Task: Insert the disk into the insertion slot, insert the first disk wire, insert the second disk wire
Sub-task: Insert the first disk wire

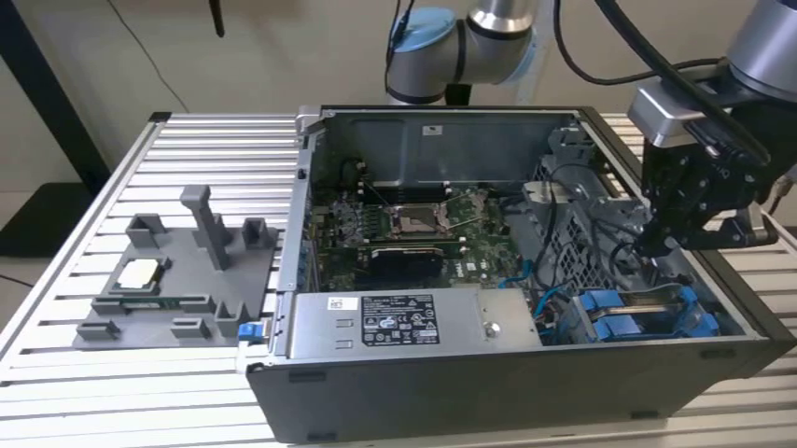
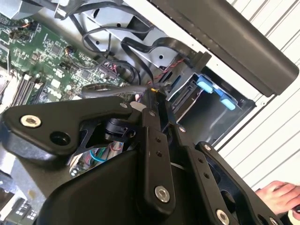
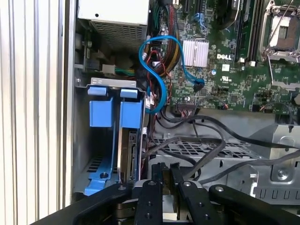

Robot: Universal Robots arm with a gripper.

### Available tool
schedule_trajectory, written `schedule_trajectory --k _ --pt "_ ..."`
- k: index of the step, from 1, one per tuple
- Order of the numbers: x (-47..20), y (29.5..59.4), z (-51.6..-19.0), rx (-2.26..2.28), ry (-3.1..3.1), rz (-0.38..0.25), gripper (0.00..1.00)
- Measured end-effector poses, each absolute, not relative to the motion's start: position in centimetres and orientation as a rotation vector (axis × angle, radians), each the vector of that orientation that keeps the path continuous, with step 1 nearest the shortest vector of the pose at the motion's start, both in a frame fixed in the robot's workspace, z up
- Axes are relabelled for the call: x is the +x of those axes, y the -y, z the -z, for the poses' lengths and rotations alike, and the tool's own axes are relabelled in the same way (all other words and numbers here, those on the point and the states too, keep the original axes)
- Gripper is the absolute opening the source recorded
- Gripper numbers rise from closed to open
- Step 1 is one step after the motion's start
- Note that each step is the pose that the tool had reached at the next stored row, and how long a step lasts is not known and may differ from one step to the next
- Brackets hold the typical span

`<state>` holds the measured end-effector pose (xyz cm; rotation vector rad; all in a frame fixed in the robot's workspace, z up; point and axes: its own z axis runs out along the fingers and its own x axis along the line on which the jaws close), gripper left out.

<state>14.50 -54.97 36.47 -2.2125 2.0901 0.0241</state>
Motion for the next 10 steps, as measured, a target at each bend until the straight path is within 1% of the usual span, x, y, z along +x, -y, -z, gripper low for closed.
schedule_trajectory --k 10 --pt "14.5 56.4 -35.7 -2.192 -2.112 -0.022 0.19"
